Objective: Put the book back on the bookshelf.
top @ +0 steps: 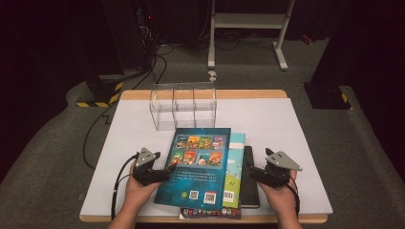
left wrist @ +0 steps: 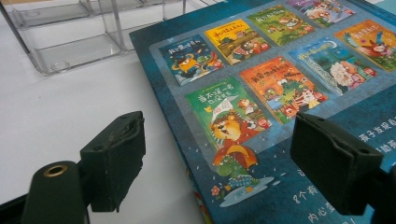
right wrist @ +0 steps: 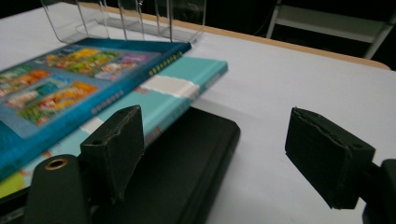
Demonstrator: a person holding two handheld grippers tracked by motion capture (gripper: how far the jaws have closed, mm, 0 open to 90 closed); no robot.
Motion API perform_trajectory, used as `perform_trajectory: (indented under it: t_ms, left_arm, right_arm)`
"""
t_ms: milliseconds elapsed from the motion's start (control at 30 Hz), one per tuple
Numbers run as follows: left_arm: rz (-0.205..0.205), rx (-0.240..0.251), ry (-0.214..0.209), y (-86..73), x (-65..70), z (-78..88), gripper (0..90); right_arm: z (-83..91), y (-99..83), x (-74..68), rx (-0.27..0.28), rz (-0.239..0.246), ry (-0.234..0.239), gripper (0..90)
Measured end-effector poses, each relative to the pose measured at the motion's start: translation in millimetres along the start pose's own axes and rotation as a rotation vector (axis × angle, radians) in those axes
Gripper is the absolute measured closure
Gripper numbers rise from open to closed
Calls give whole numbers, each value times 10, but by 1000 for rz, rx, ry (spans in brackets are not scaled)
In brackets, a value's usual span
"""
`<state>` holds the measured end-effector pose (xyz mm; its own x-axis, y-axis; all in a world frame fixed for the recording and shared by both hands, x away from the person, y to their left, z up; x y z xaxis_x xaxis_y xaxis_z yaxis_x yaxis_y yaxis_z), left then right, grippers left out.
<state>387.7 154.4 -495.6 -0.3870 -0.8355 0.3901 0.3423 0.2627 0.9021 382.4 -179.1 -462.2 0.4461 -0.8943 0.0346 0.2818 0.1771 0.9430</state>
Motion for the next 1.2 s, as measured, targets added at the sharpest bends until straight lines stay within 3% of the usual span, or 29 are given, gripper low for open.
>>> perform_trajectory:
  t_ms: [200,233,267,367,567,667,800,1033,1200]
  left_arm:
    - [15,-29,-6,-51,13,1,185]
    - [15,-29,-6,-51,13,1,185]
    - [26,-32,-8,-83,22,-17,185]
    - [25,-45,-12,-113,37,-28,183]
    - [41,-52,-21,-100,20,-19,178]
    - [53,-50,-29,-94,22,-18,178]
    - [58,-84,-20,-131,3,-41,178]
    - [103,-92,-43,-135,17,-65,178]
    - [102,-100,-55,-145,41,-62,168]
  right_arm:
    - [-72,143,-135,29,0,63,213]
    - [-72,143,-135,29,0,63,213]
    - [-95,115,-203,6,33,88,203]
    - [-104,78,-246,-4,8,121,206]
    - [-84,47,-340,-18,2,163,205]
    - [-75,39,-372,-23,16,165,208]
    - [-81,27,-393,-23,20,156,203]
    - [-105,-24,-424,-40,23,168,188]
    - [-114,-41,-436,-46,25,168,186]
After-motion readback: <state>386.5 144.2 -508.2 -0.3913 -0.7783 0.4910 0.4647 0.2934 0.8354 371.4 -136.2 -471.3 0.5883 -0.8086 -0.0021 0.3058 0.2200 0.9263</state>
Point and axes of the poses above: each handheld gripper's, and its own axes: z roughly backward along the jaws, y roughly out of its top, x roughly to its right, the point moved 5 cm from there along -z, roughly forward along the jaws, and after that the axes turned 6 degrees about x, right-handed, at the moved point
